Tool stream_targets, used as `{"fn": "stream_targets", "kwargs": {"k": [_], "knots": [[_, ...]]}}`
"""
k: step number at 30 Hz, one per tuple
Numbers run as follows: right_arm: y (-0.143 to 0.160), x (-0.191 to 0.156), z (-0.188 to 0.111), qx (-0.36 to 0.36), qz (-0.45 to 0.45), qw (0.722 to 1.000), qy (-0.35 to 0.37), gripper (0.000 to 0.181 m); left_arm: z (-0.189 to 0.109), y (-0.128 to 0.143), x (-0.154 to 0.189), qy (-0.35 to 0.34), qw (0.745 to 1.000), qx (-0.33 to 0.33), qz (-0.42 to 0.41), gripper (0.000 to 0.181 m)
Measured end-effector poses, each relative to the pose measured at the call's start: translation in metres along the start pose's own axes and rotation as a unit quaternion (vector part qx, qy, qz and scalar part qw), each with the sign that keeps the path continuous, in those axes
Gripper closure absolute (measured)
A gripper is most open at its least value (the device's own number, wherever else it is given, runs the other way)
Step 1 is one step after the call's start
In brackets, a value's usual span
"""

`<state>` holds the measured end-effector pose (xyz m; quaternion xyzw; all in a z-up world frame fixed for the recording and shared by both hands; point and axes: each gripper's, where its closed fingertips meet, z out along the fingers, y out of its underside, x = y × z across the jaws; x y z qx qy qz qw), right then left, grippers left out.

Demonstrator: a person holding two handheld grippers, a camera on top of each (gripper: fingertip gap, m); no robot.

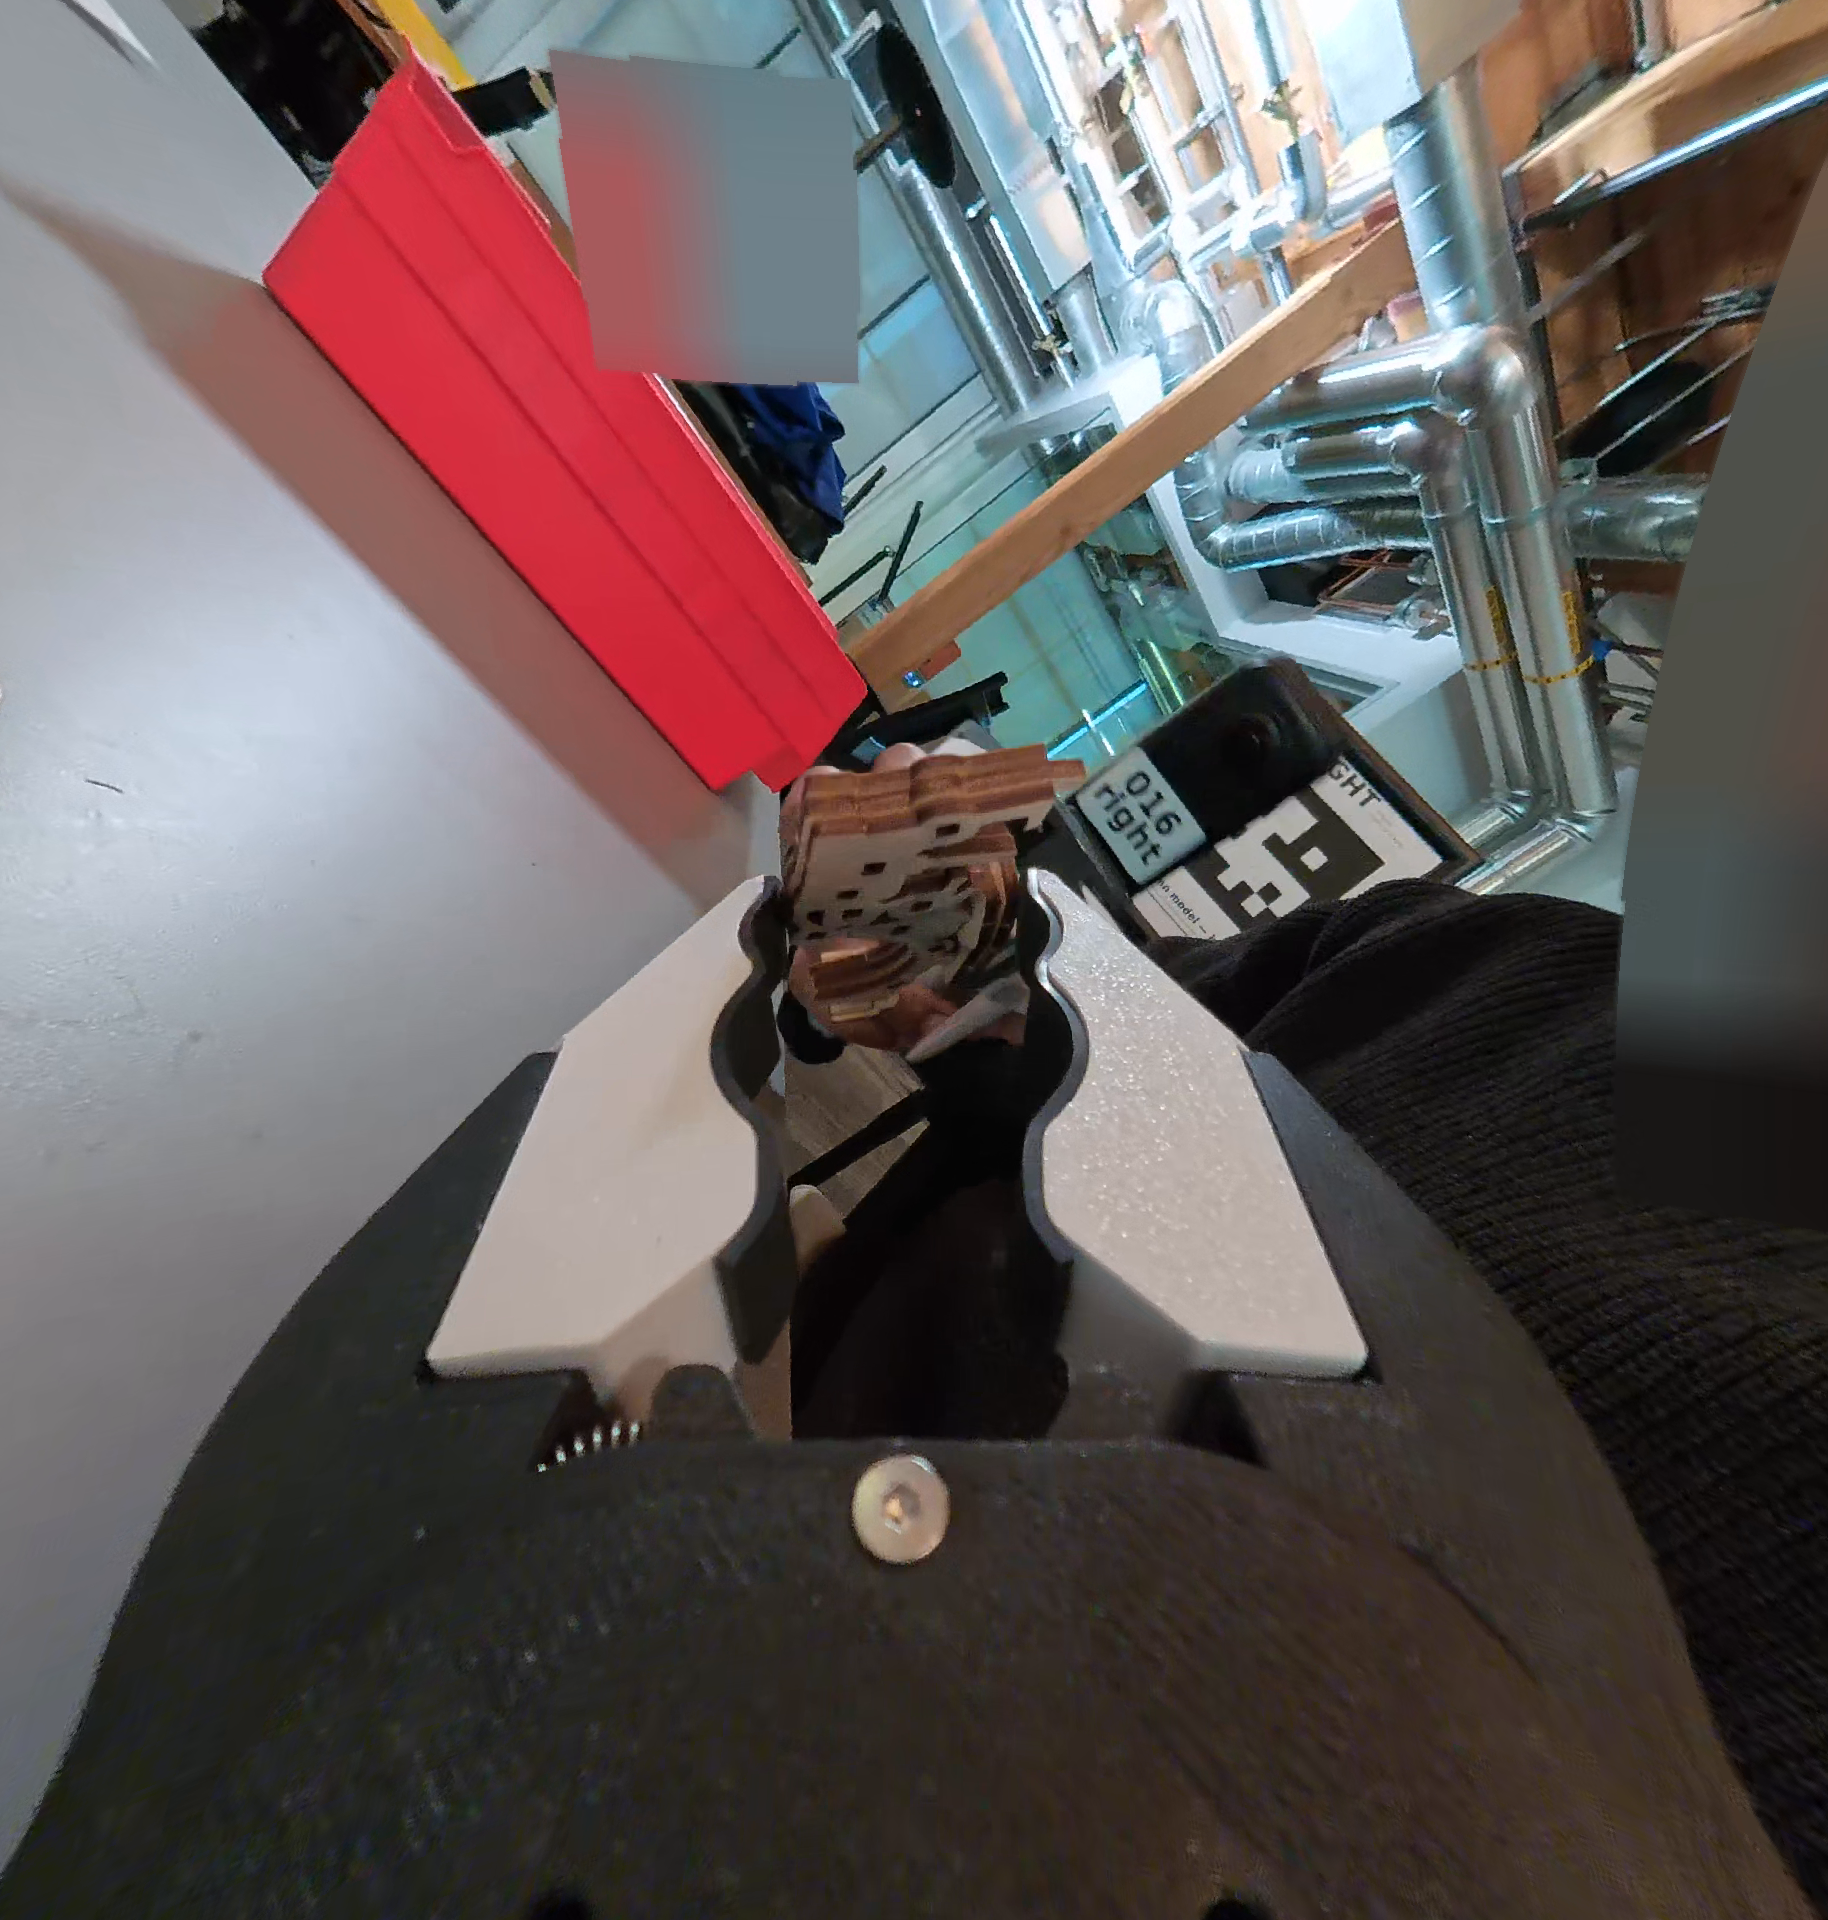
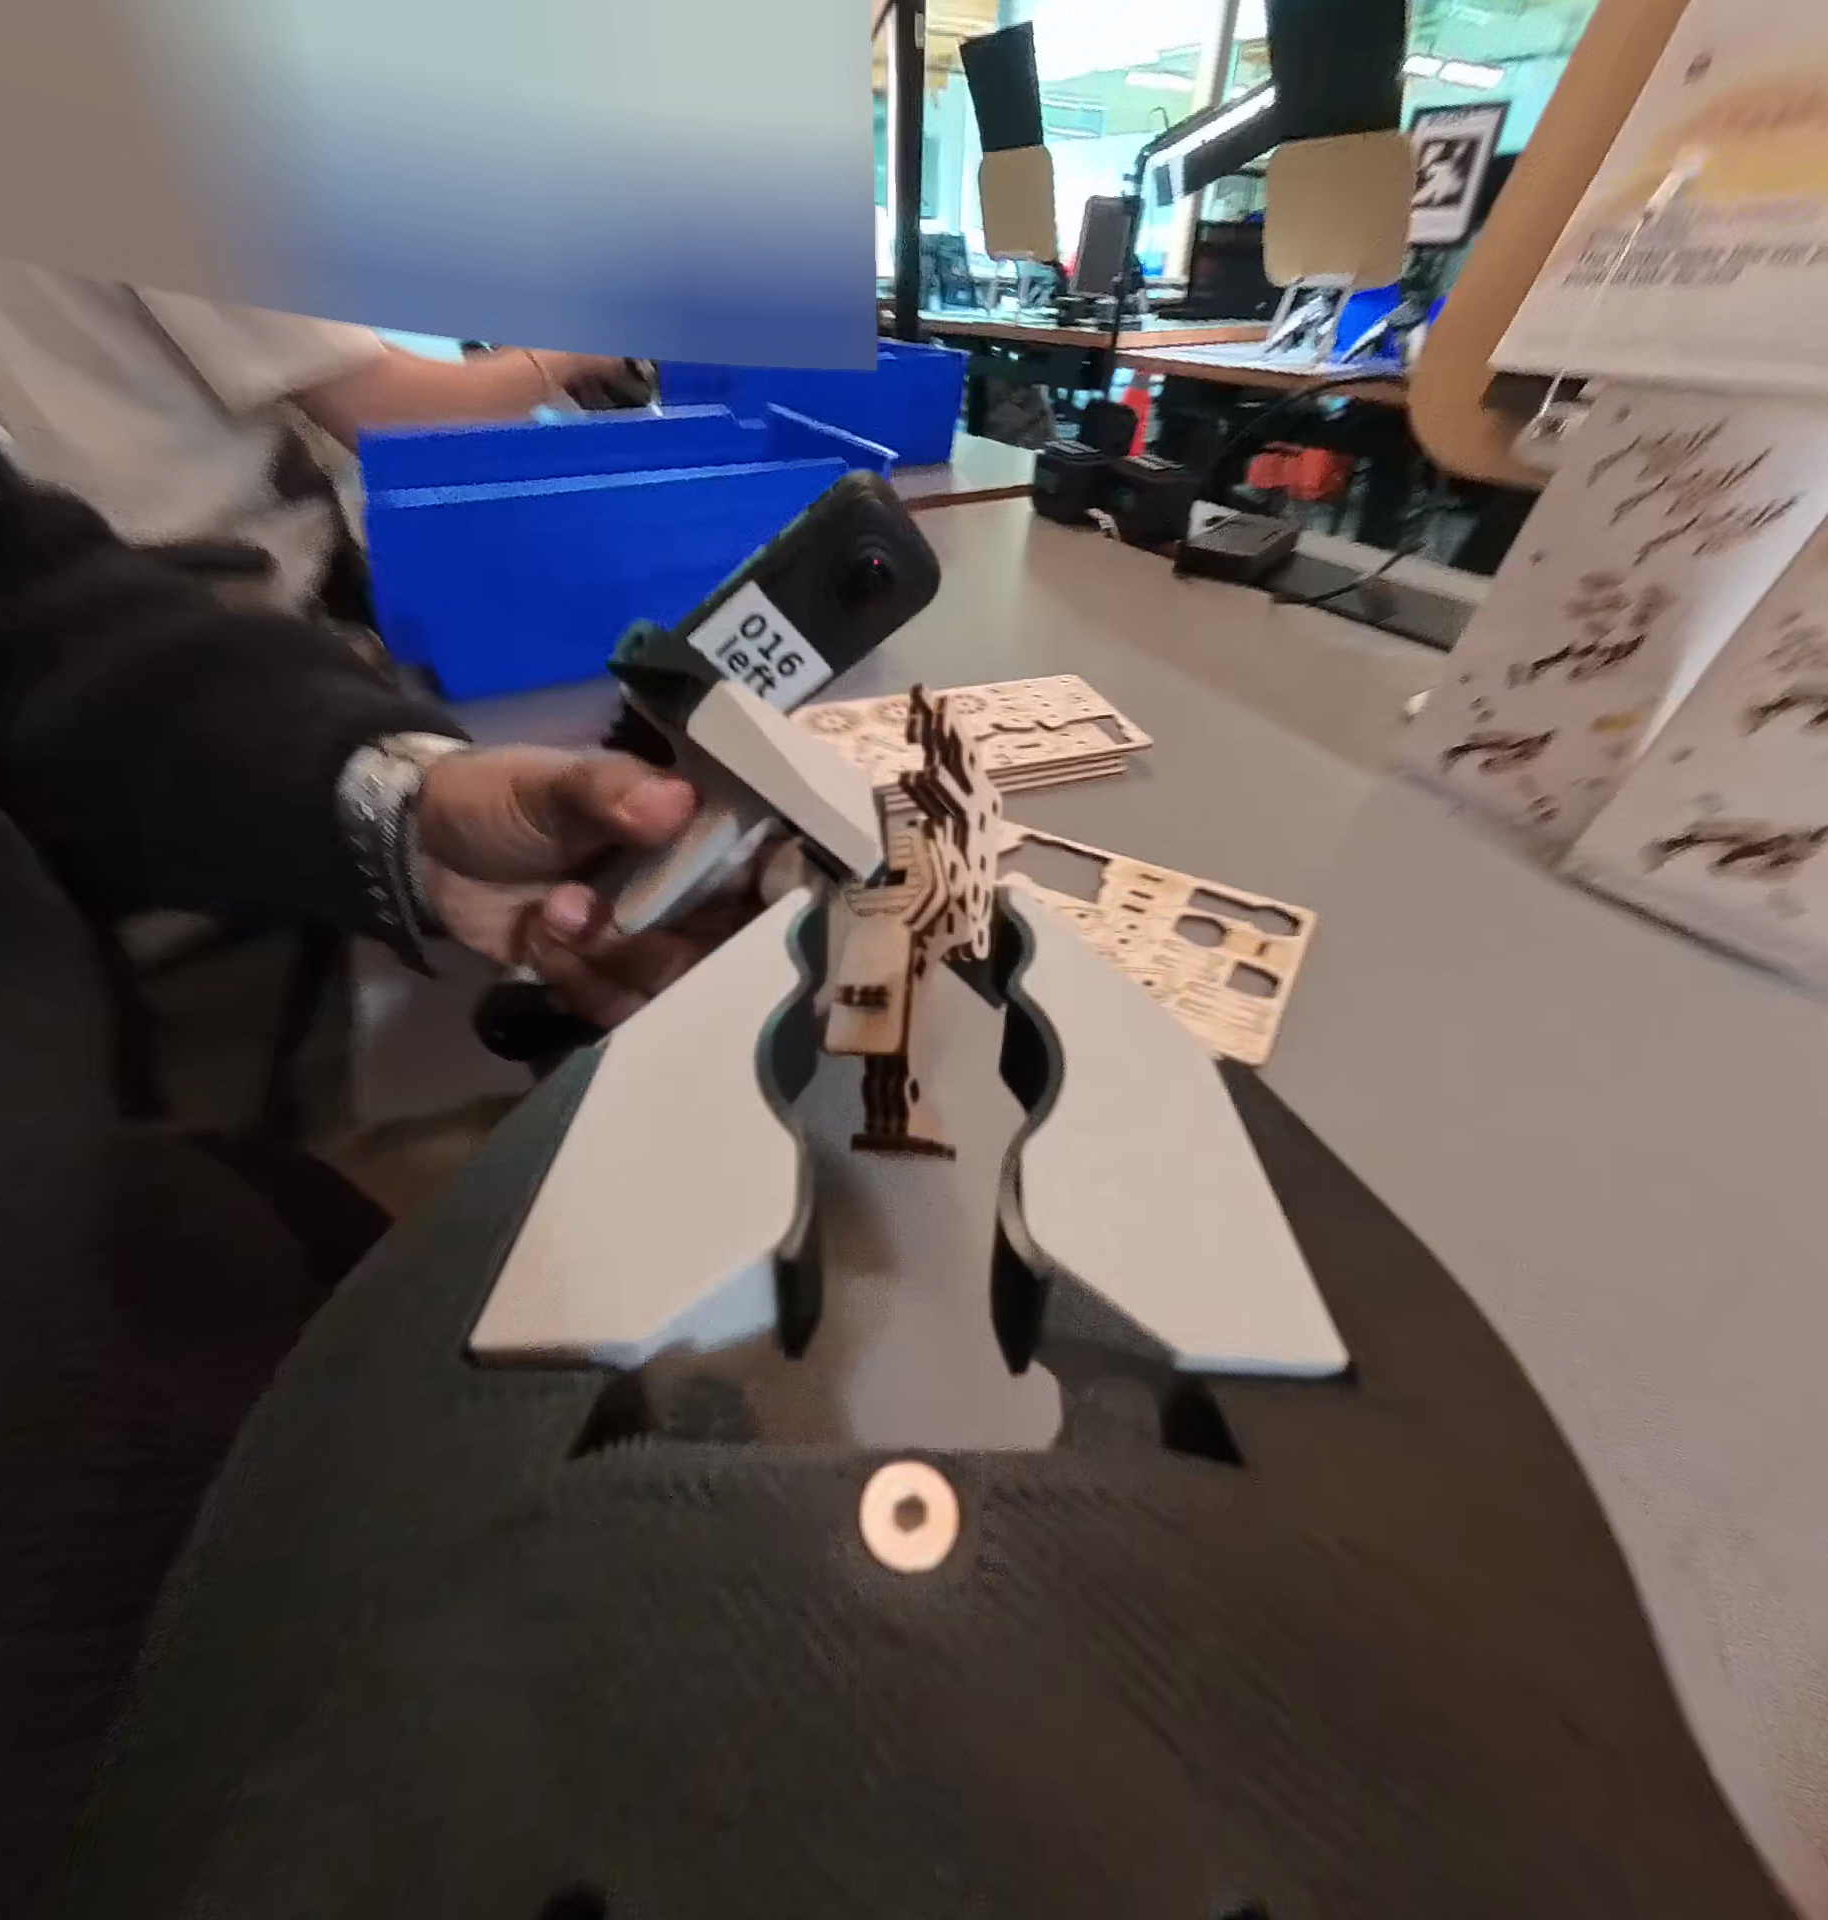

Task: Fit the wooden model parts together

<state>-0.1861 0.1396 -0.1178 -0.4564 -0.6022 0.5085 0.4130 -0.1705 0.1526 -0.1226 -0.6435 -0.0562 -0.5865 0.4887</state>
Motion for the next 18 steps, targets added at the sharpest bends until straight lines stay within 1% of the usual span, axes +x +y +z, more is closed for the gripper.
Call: {"fn": "stream_targets", "kwargs": {"k": [3,6,8,10,12,15,18], "knots": [[-0.008,0.004,-0.006,0.029,0.098,0.994,-0.045,0.142,-0.001,-0.001,0.000,-0.001,1.000,-0.002,0.008,0.139],[-0.013,0.015,-0.014,0.053,0.187,0.978,-0.081,0.140,-0.002,-0.002,0.003,0.007,1.000,-0.003,0.014,0.139],[-0.015,0.014,-0.017,0.058,0.251,0.958,-0.125,0.132,-0.001,-0.001,0.009,0.023,1.000,-0.008,0.017,0.139],[-0.016,0.006,-0.017,0.055,0.310,0.933,-0.172,0.122,0.001,0.001,0.016,0.039,0.999,-0.016,0.027,0.139],[-0.015,-0.005,-0.016,0.045,0.340,0.916,-0.208,0.123,0.003,0.004,0.023,0.049,0.997,-0.023,0.047,0.139],[-0.016,-0.009,-0.015,0.045,0.346,0.912,-0.214,0.128,0.005,0.008,0.028,0.043,0.995,-0.036,0.087,0.139],[-0.016,-0.009,-0.016,0.044,0.360,0.905,-0.223,0.135,0.006,0.012,0.030,0.042,0.993,-0.046,0.100,0.139]]}}
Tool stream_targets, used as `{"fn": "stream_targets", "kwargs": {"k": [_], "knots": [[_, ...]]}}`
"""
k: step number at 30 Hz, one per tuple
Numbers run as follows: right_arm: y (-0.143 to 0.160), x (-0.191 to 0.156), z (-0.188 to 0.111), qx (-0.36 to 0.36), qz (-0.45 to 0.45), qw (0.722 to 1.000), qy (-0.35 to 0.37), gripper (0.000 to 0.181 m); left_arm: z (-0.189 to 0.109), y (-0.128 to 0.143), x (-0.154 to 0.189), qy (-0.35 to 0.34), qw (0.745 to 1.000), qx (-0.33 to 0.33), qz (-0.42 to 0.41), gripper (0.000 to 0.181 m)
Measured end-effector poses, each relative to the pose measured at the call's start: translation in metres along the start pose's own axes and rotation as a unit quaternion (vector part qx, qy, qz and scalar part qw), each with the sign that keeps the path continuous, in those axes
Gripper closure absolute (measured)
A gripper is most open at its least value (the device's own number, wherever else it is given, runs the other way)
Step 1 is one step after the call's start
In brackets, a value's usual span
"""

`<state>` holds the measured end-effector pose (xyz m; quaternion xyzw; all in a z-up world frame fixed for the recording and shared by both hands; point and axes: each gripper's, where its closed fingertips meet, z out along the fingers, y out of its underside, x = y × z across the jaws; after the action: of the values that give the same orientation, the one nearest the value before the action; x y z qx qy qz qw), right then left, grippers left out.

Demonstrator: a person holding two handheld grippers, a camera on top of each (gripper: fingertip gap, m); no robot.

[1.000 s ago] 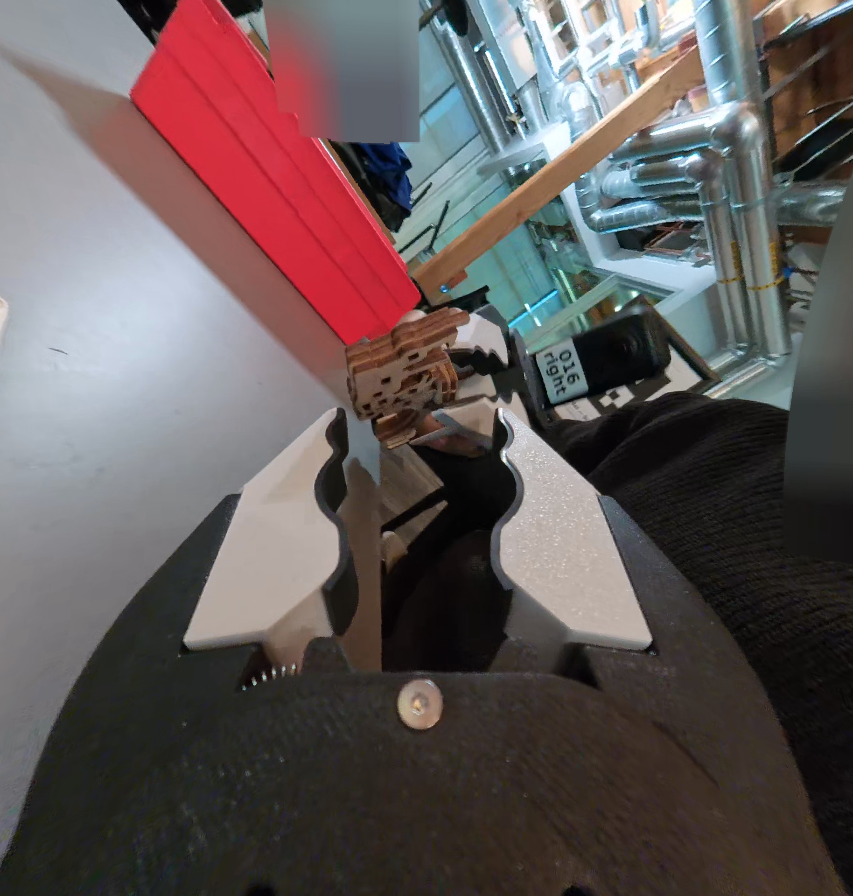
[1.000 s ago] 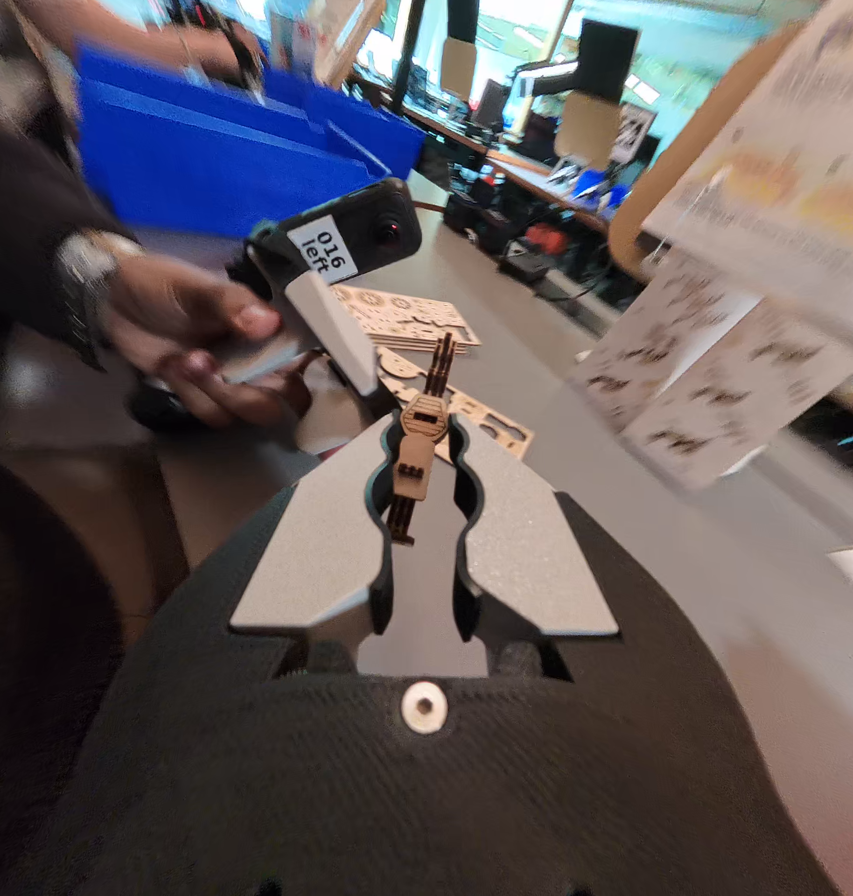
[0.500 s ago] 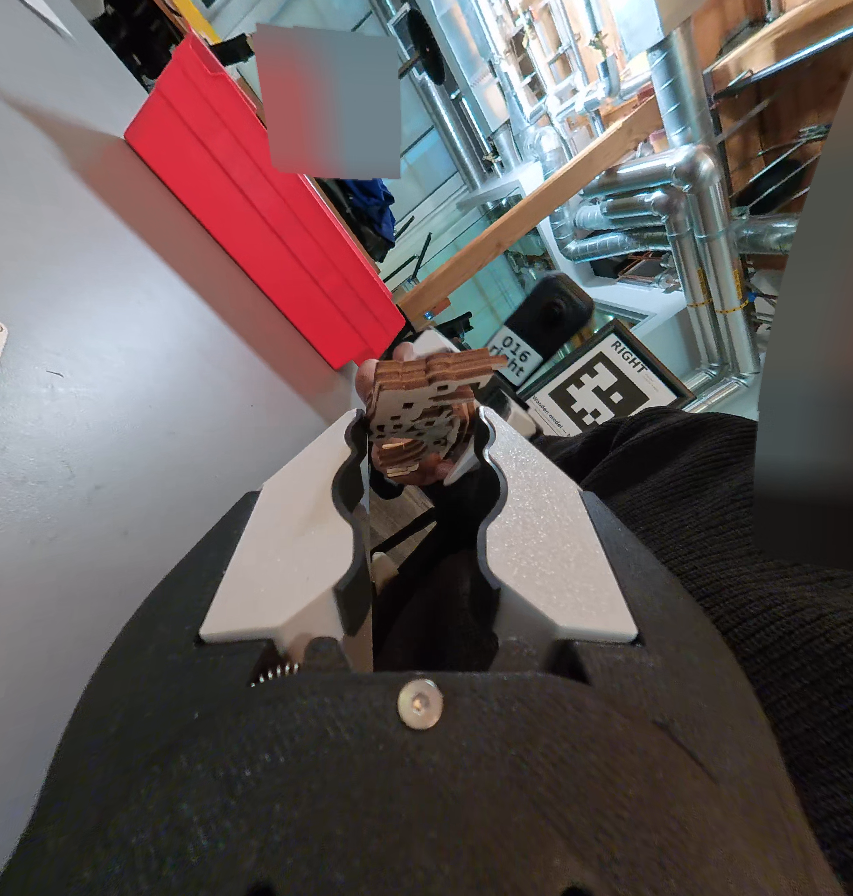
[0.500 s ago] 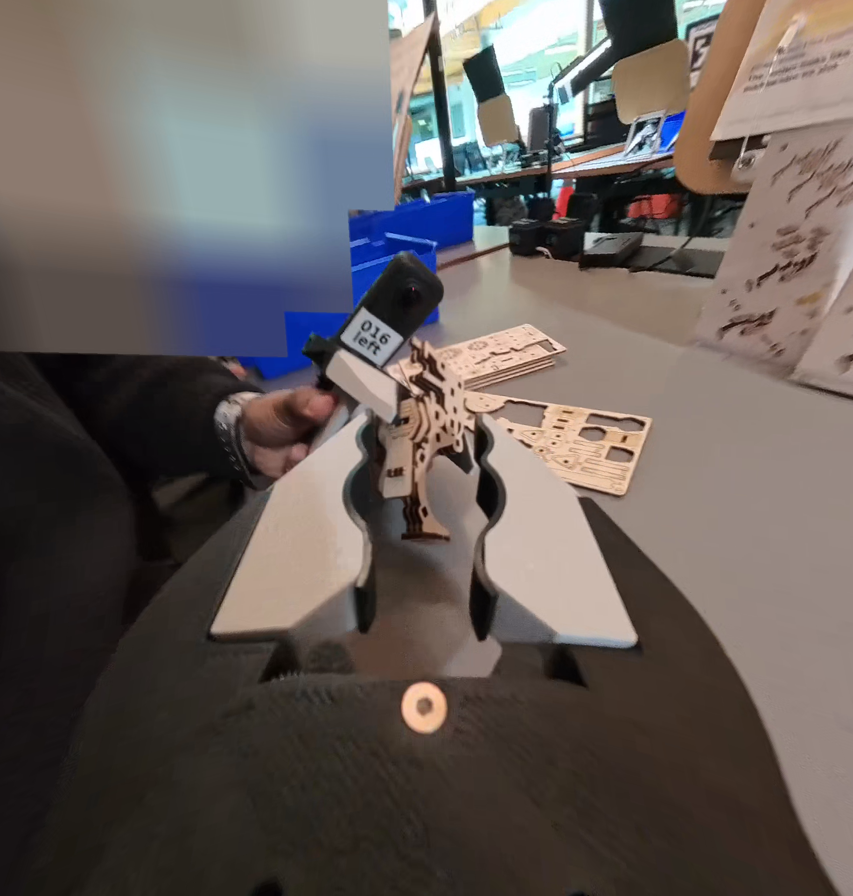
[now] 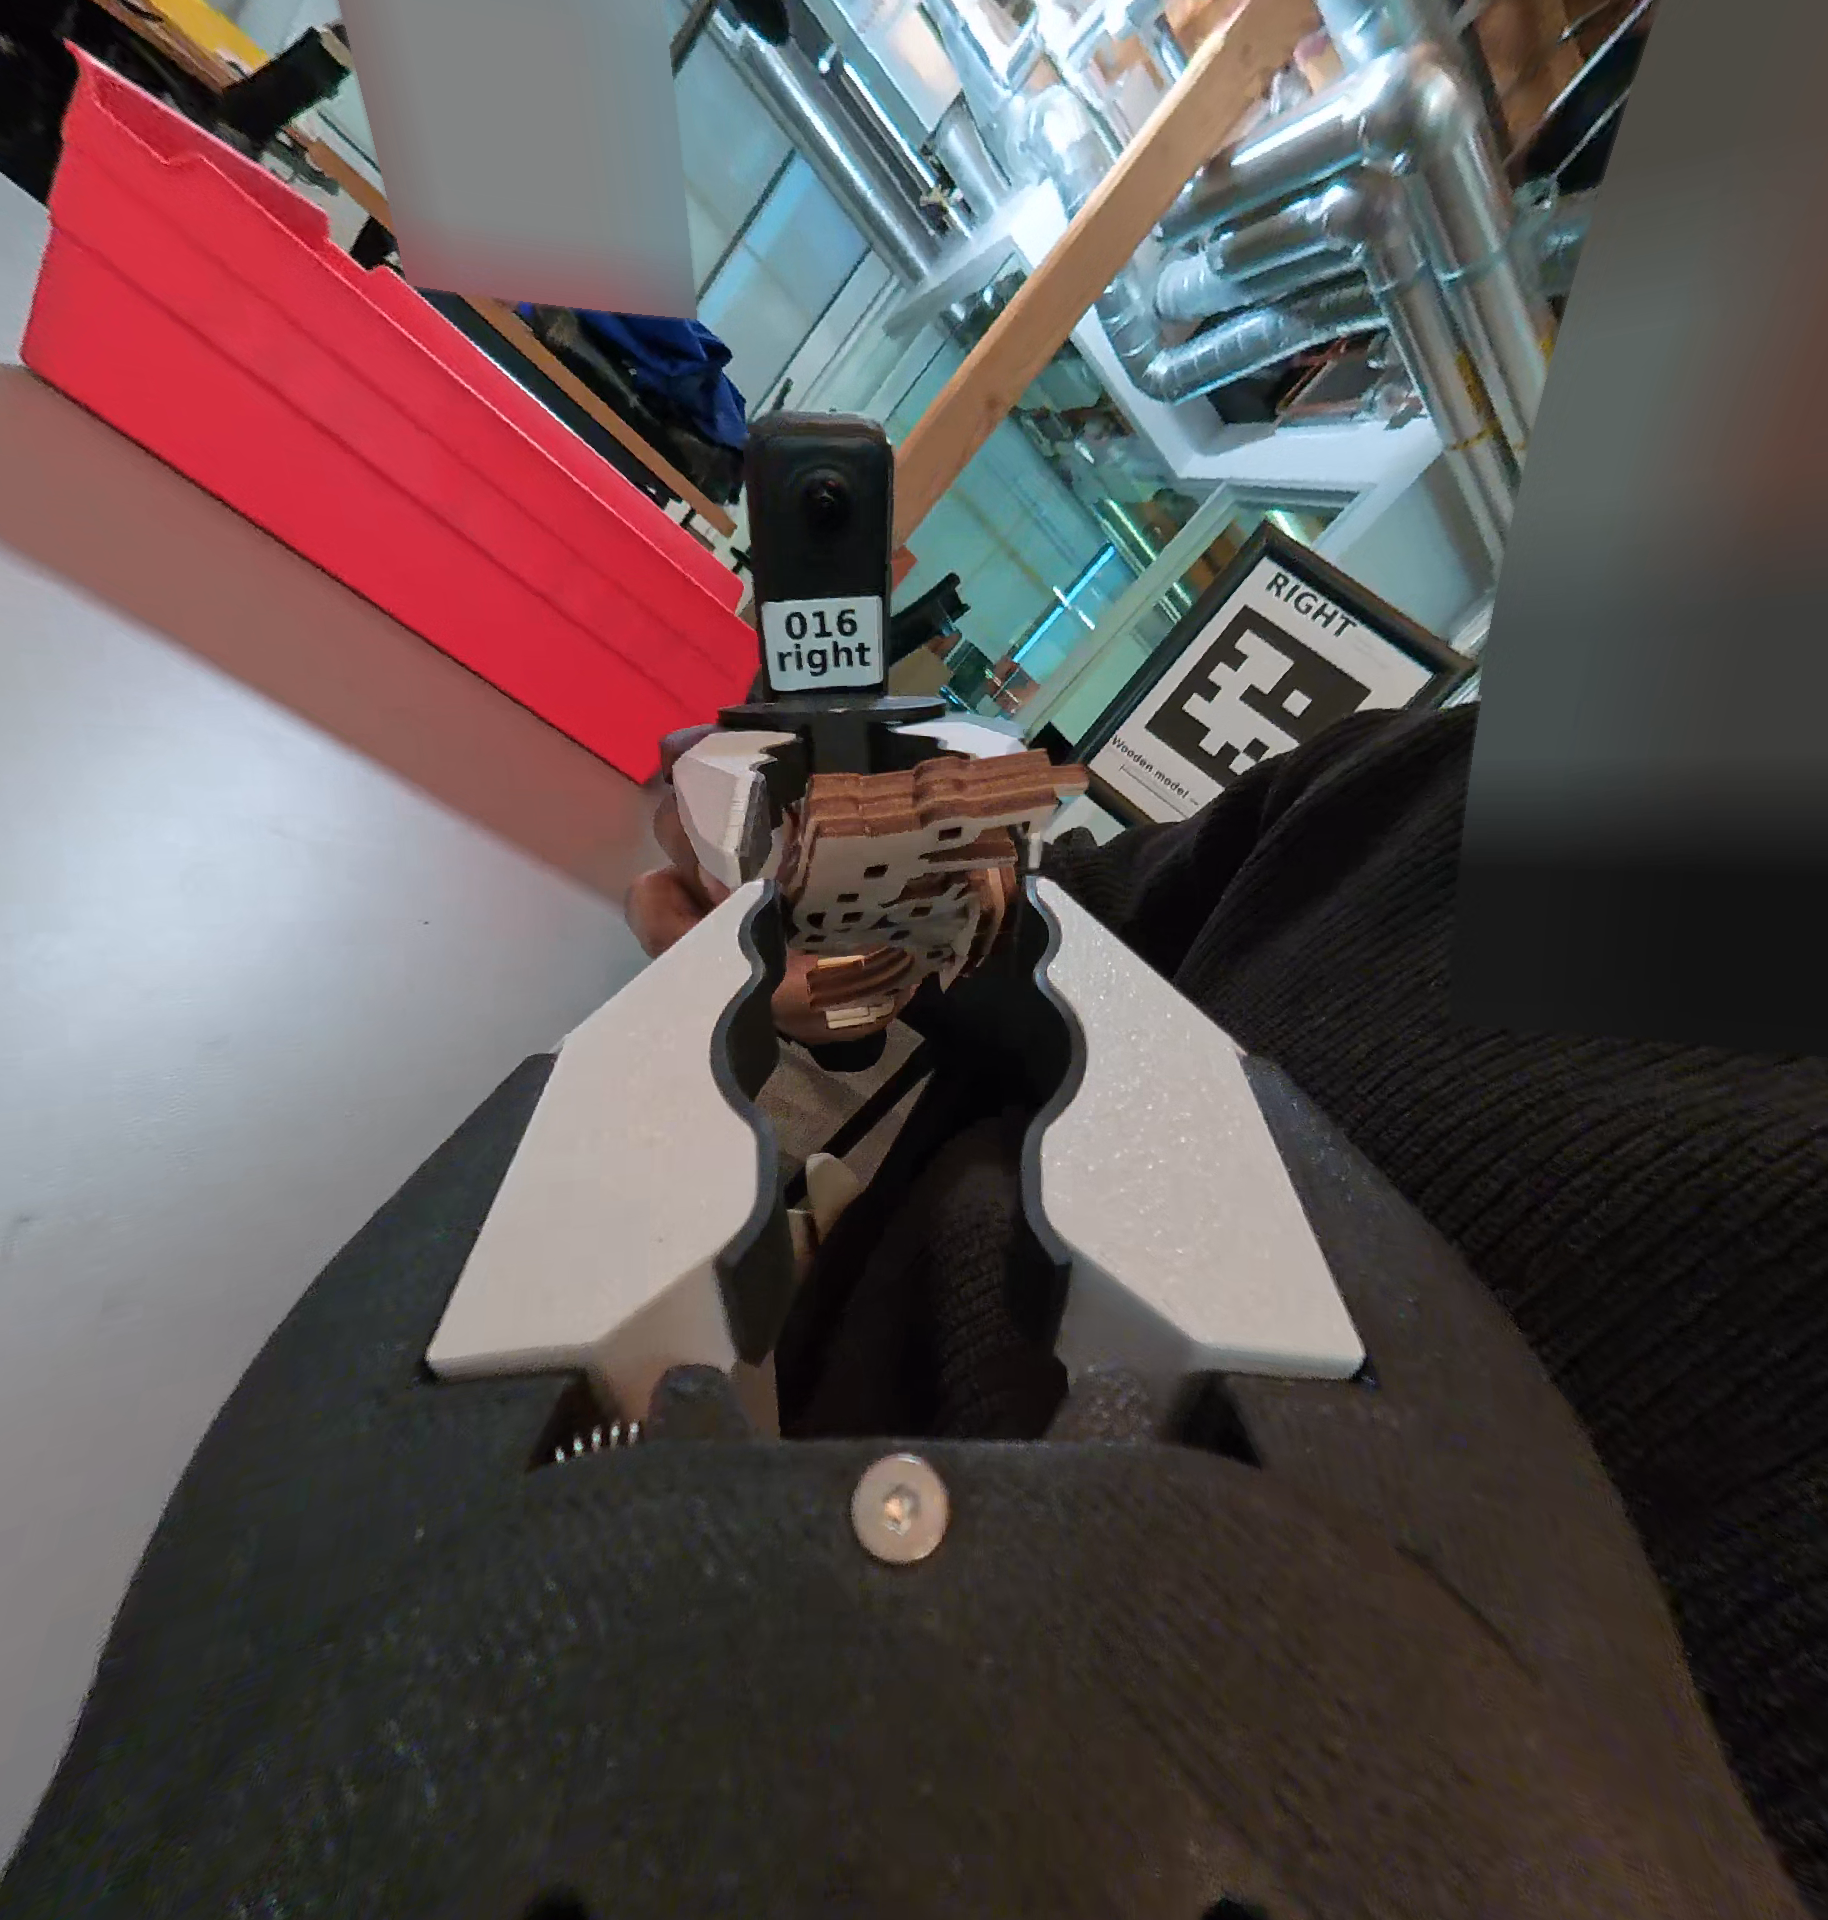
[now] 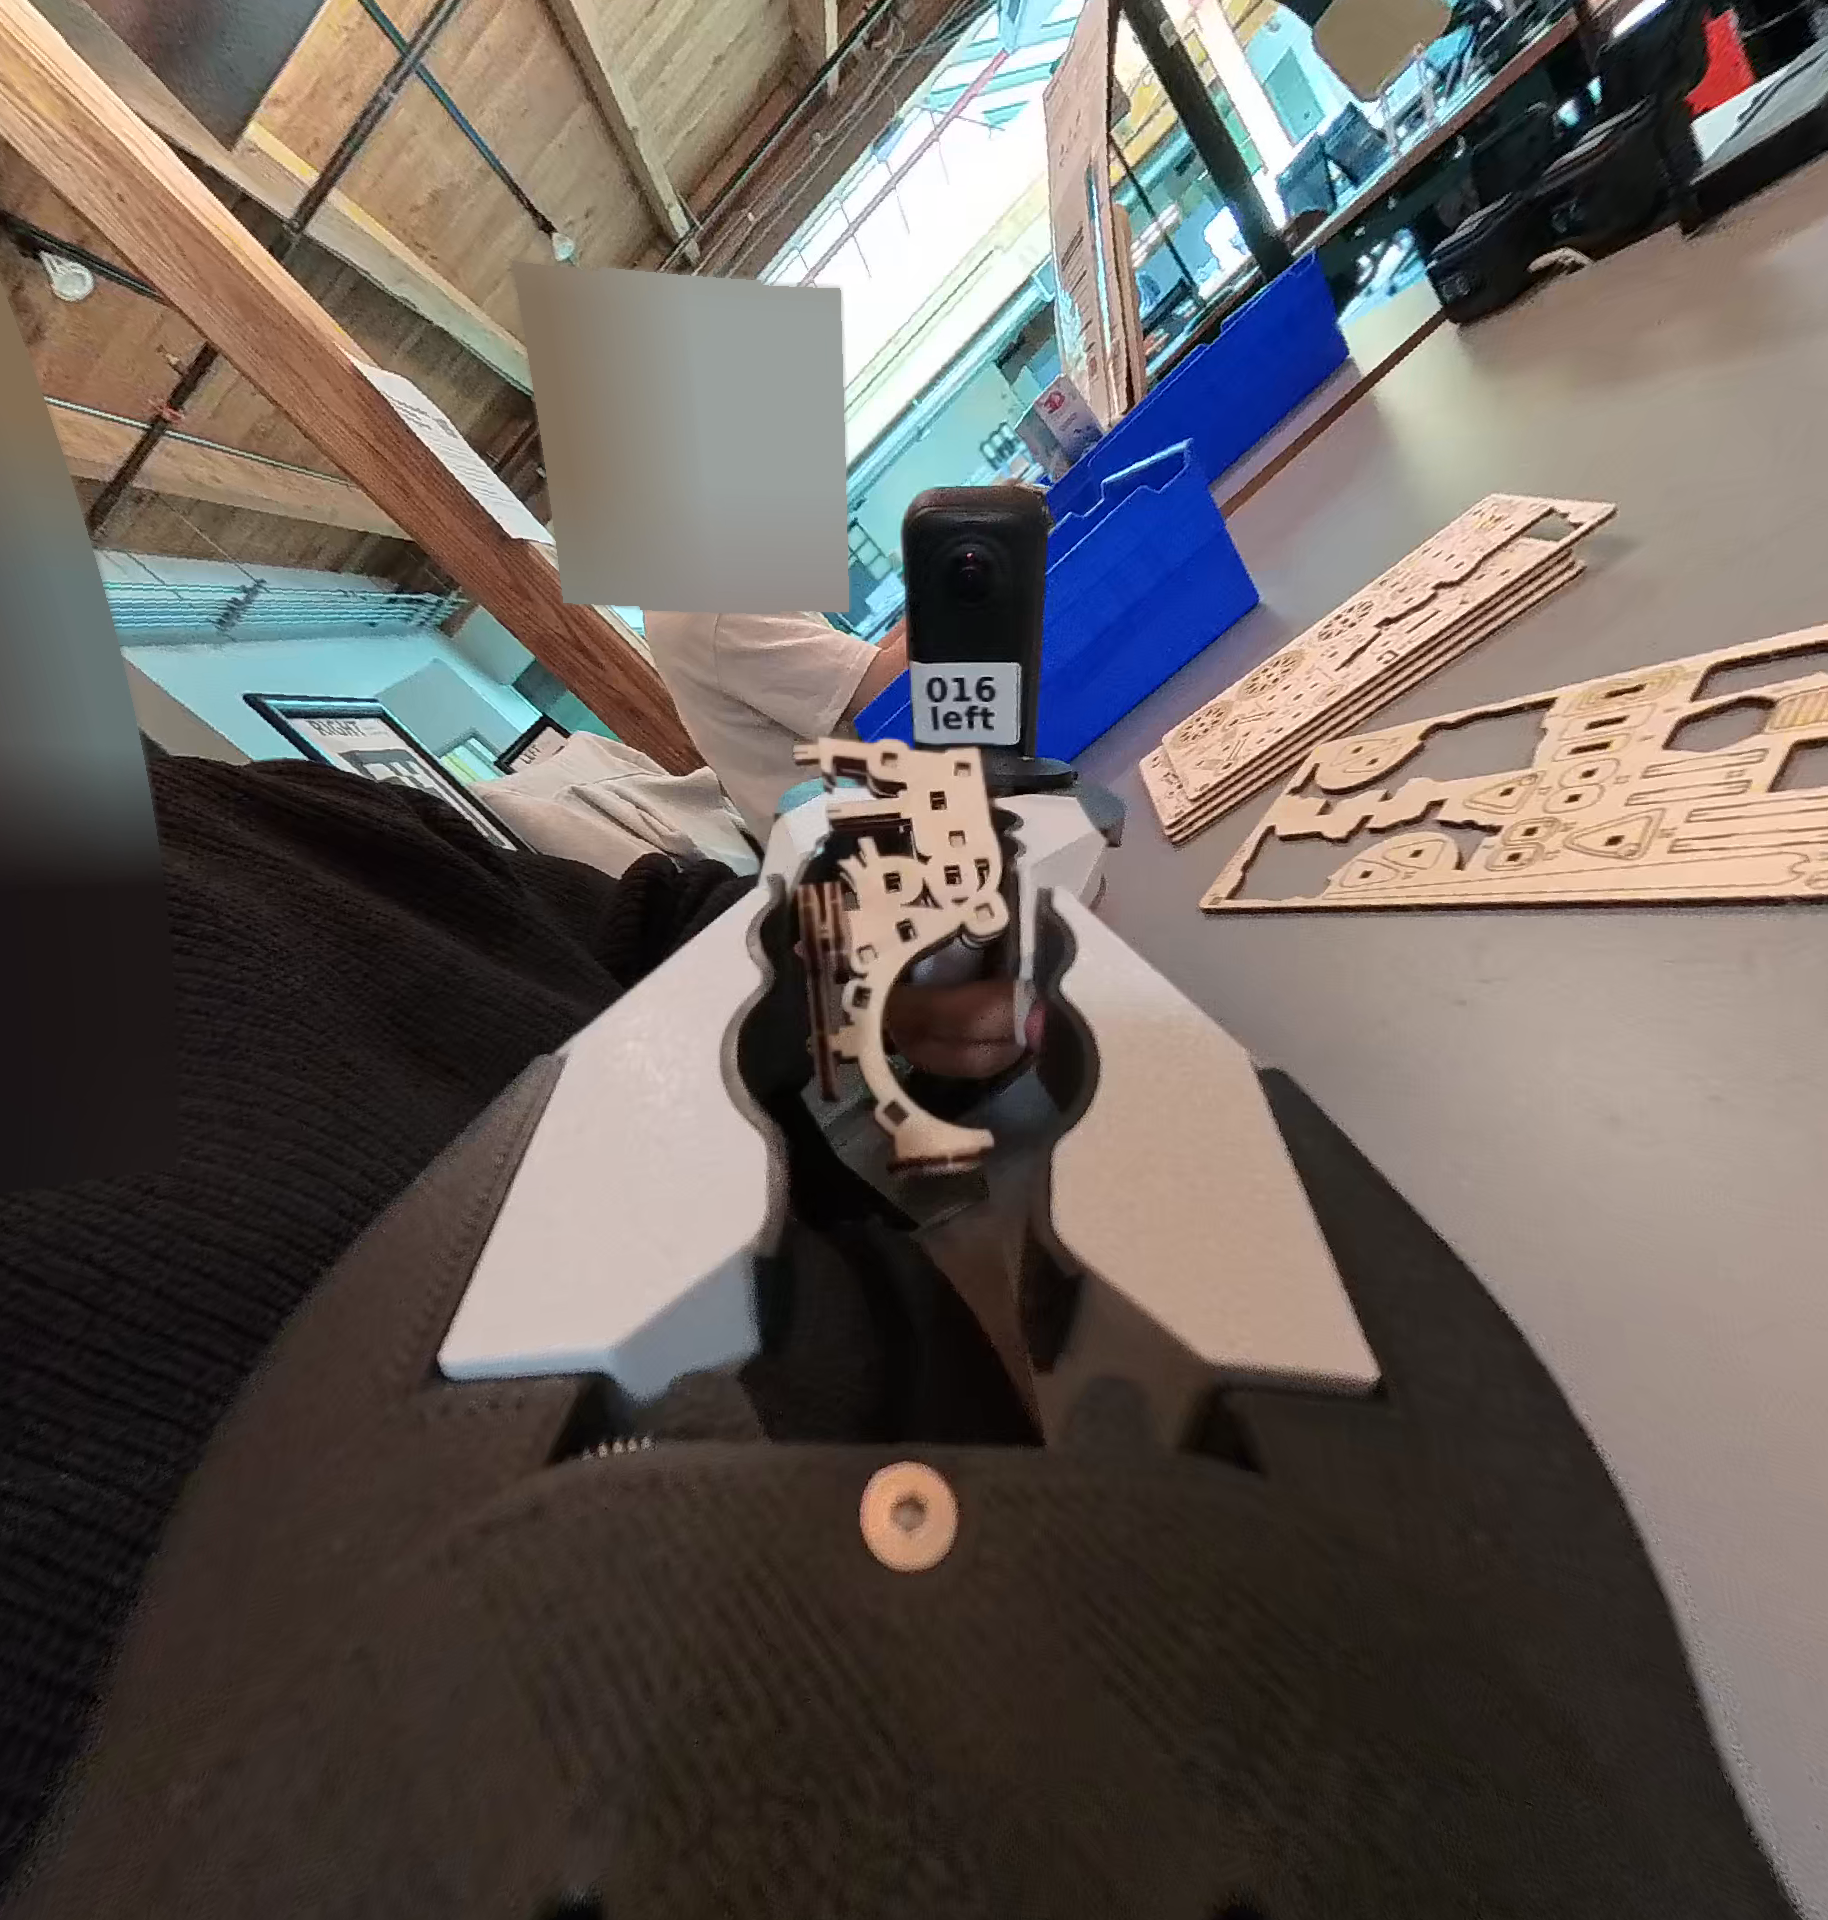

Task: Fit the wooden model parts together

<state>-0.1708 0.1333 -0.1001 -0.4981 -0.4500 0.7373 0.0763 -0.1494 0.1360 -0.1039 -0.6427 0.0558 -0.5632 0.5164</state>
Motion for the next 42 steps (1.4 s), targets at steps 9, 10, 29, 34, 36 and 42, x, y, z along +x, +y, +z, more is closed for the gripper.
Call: {"fn": "stream_targets", "kwargs": {"k": [9,10,29,34,36,42], "knots": [[0.000,0.002,-0.001,-0.002,0.013,1.000,-0.001,0.137,0.001,0.000,-0.001,0.003,1.000,0.001,-0.021,0.139],[0.001,0.002,-0.001,-0.004,0.009,1.000,-0.003,0.138,0.001,0.001,-0.001,0.005,1.000,-0.001,-0.022,0.139],[0.004,-0.003,-0.002,-0.020,0.017,0.999,-0.033,0.149,0.004,0.007,0.006,0.055,0.994,-0.013,-0.092,0.139],[-0.004,-0.002,-0.006,0.001,0.041,0.998,-0.043,0.149,0.004,0.007,0.005,0.050,0.994,-0.011,-0.092,0.132],[-0.007,0.001,-0.007,0.011,0.048,0.998,-0.037,0.149,0.004,0.008,0.003,0.045,0.995,-0.013,-0.091,0.130],[-0.009,0.006,-0.007,0.024,0.058,0.998,-0.021,0.148,0.003,0.007,0.004,0.044,0.996,-0.006,-0.080,0.154]]}}
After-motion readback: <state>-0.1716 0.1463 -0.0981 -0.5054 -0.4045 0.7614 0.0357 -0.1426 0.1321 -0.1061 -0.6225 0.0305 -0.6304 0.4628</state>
